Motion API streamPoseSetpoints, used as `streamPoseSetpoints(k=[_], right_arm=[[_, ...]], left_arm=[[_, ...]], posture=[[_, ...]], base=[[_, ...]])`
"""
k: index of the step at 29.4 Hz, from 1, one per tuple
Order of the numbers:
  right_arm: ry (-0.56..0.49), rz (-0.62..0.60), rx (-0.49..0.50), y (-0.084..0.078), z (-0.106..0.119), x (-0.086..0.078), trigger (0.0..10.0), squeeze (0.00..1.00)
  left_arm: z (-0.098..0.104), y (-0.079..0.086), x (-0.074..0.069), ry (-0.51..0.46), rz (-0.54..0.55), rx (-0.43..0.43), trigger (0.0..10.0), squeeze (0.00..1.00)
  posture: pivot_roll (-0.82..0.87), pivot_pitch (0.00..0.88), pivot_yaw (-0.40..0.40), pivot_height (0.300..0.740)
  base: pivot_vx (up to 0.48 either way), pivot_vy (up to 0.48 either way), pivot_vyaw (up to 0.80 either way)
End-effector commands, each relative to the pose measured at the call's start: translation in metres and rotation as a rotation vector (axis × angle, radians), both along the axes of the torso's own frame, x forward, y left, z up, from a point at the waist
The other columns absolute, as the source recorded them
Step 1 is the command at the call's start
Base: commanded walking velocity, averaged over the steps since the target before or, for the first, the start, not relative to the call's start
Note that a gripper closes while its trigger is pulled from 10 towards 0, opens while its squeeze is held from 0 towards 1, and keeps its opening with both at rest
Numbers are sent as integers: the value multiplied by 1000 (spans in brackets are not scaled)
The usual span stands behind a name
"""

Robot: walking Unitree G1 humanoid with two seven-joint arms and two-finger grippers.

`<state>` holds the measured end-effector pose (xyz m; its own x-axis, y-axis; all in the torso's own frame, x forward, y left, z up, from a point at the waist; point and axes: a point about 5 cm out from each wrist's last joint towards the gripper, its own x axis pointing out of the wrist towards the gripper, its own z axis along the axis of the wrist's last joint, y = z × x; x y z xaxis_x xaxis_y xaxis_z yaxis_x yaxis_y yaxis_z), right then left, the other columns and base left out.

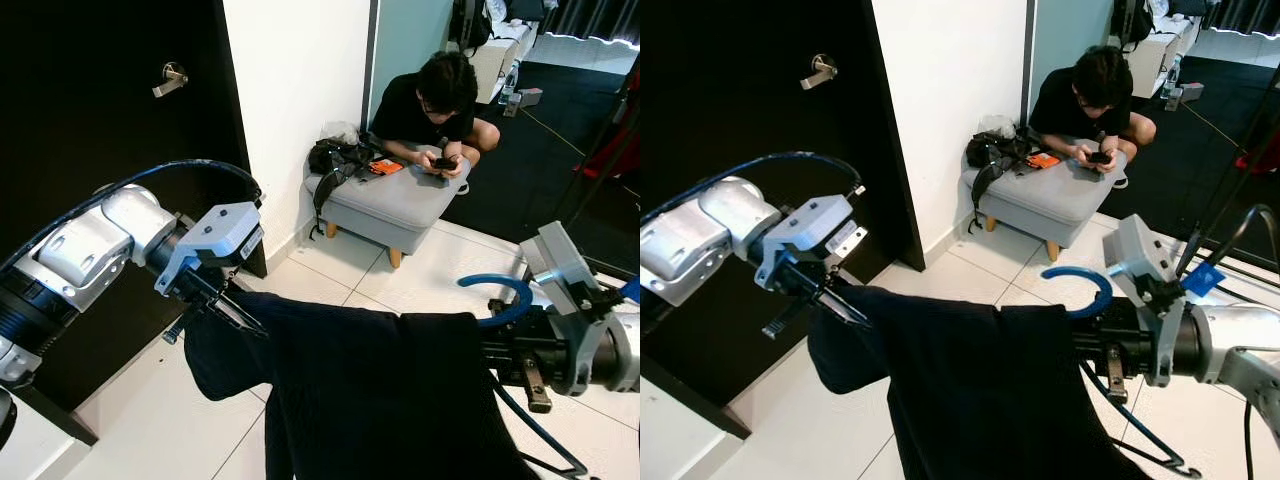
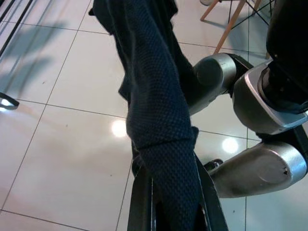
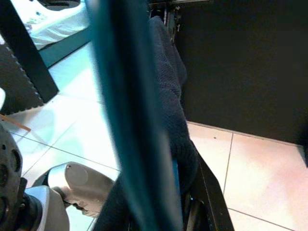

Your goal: Hang hanger

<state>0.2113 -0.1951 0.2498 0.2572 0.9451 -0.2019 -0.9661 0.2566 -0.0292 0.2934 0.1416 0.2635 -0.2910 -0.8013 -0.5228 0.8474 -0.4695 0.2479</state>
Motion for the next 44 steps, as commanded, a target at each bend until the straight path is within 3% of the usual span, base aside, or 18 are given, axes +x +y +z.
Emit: streamPoseSetpoints(k=[1,11,12,13,14,17,19,25,27,28,30,31,34,38,39,41,43,44], right_arm=[[-29,-42,0,-1,1,4,0,0],[-57,-83,39,-6,7,6,0,0],[-62,-105,42,-10,8,6,0,0],[-62,-105,42,-10,8,6,0,0],[-67,-133,46,-13,8,6,0,0],[-70,-158,51,-16,8,7,0,0],[-68,-246,56,-22,2,12,0,0],[-63,-360,45,-31,-5,21,0,0],[-78,-592,11,-50,-12,42,0,0],[-78,-592,11,-50,-12,42,0,0],[-83,-790,-4,-66,-17,58,0,0],[-83,-790,-4,-66,-17,58,0,0],[-78,-1050,55,-82,-20,76,0,0],[-71,-1130,93,-85,-21,81,0,0],[-55,-1207,133,-87,-24,86,0,0],[-55,-1207,133,-87,-24,86,0,0],[-39,-1269,156,-87,-27,90,0,0],[-13,-1353,184,-88,-34,94,0,0]], left_arm=[[9,-5,-1,-33,-33,-36,10000,0],[14,6,11,-4,56,-105,10000,0],[16,12,17,8,109,-130,10000,612],[16,12,17,8,109,-130,10000,612],[16,18,24,17,169,-171,10000,1000],[17,22,28,30,216,-214,10000,1000],[8,36,37,48,346,-277,10000,1000],[-5,56,43,51,477,-305,10000,1000],[-8,75,45,23,606,-381,10000,1000],[-8,75,45,23,606,-381,10000,1000],[-6,81,46,11,666,-464,10000,1000],[-6,81,46,11,666,-464,10000,1000],[-10,73,45,43,702,-606,10000,1000],[-15,65,45,66,715,-652,10000,1000],[-21,53,42,106,723,-696,10000,1000],[-21,53,42,106,723,-696,10000,1000],[-29,37,39,161,721,-725,10000,1000],[-37,15,33,252,721,-769,10000,420]], posture=[[-9,20,68,740],[-8,24,68,740],[-12,25,70,740],[-12,25,70,740],[-12,25,70,740],[-12,28,69,740],[-13,33,67,740],[-14,34,67,740],[-8,40,58,740],[-8,40,58,740],[-8,40,57,740],[-8,40,57,740],[-6,40,55,740],[-9,41,53,740],[-11,41,50,740],[-11,41,50,740],[-13,43,49,740],[-13,44,42,740]], base=[[0,0,0],[0,0,0],[0,0,0],[0,0,0],[0,0,0],[0,0,0],[0,0,0],[0,0,0],[0,0,0],[0,0,0],[0,0,0],[0,0,0],[0,0,0],[0,0,0],[0,0,0],[0,0,0],[0,0,0],[0,0,0]])
